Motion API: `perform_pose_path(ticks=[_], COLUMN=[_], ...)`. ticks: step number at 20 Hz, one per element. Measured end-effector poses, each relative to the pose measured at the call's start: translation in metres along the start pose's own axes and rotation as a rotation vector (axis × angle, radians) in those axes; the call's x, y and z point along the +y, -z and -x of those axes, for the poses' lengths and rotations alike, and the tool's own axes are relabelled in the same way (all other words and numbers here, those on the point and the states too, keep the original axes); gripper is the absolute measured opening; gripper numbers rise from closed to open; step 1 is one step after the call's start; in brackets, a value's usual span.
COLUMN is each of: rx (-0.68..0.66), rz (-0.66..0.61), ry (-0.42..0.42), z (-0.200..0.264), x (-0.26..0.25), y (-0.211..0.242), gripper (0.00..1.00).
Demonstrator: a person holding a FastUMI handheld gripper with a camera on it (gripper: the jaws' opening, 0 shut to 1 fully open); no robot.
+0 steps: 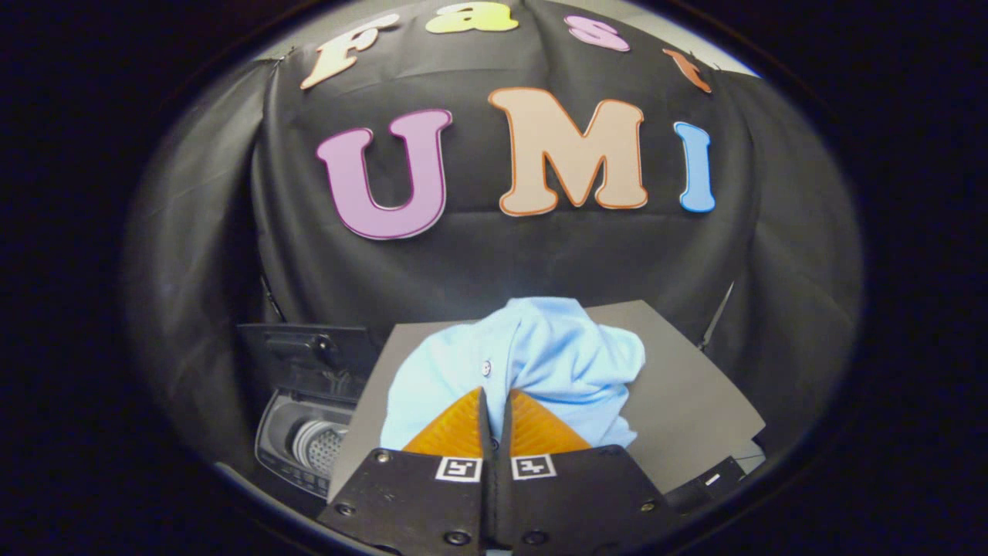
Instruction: Put the clothes into the washing machine and then close the washing machine lid.
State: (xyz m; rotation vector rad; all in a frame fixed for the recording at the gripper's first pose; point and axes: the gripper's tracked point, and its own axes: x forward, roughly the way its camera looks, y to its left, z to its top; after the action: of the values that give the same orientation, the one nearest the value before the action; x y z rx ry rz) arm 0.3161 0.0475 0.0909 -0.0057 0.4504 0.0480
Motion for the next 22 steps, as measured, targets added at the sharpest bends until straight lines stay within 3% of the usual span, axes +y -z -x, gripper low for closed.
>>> perform_pose_path(ticks=[11, 22], rx=[-0.128, -0.097], rz=[-0.028, -0.087], ry=[-0.242, -0.397], z=[0.061, 0.034], x=[0.171, 0.293], y=[-0.035, 0.005], gripper=[0.0, 0.0])
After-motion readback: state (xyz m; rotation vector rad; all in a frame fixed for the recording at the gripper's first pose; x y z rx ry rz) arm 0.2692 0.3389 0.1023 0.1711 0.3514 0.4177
